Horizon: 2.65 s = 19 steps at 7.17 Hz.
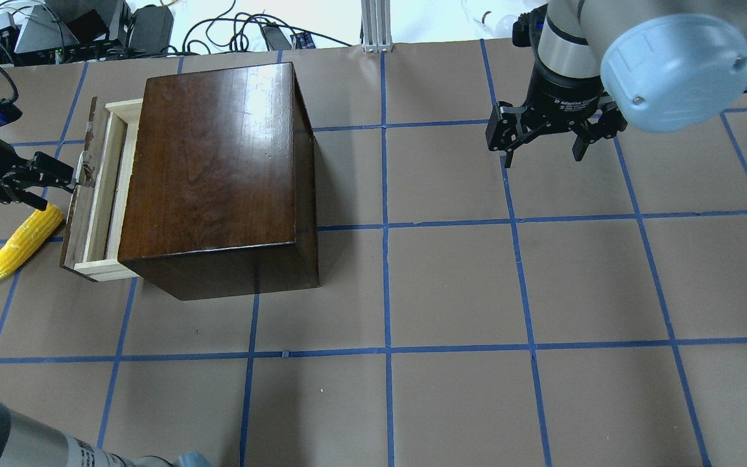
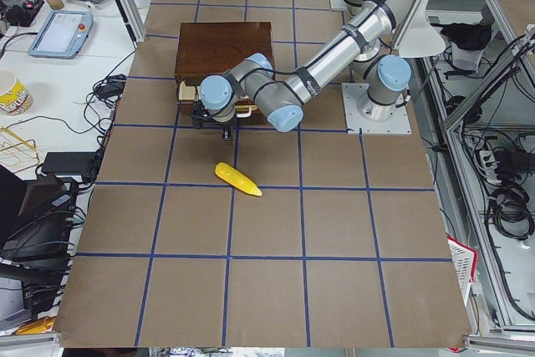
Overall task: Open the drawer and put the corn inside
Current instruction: 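Release the handle and move the left gripper to the yellow corn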
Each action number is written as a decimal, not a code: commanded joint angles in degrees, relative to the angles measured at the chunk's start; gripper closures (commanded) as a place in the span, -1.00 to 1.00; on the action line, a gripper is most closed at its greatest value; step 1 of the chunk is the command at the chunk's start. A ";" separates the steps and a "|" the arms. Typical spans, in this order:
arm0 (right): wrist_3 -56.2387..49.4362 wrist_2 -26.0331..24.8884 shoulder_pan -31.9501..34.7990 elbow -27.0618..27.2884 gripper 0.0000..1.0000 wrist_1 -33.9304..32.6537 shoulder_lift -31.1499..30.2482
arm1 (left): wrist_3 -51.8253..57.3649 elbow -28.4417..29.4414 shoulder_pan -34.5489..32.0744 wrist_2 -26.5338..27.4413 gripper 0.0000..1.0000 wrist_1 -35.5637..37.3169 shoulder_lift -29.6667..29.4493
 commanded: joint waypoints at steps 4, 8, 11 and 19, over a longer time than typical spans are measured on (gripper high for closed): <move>0.00 -0.01 0.00 0.00 -1.00 -0.08 0.00 | 0.11 3.77 -0.09 5.84 -1.00 -0.09 1.31; 0.00 -0.01 0.00 0.00 -1.00 -0.08 0.00 | 15.39 3.80 0.79 13.01 -1.00 6.22 -2.54; 0.00 -0.01 0.00 0.00 -1.00 0.01 0.00 | 27.49 3.71 2.54 13.62 -1.00 12.12 -7.99; 0.00 -0.01 0.00 0.00 -1.00 0.01 0.00 | 35.79 -1.91 3.60 15.12 -0.86 20.91 -10.64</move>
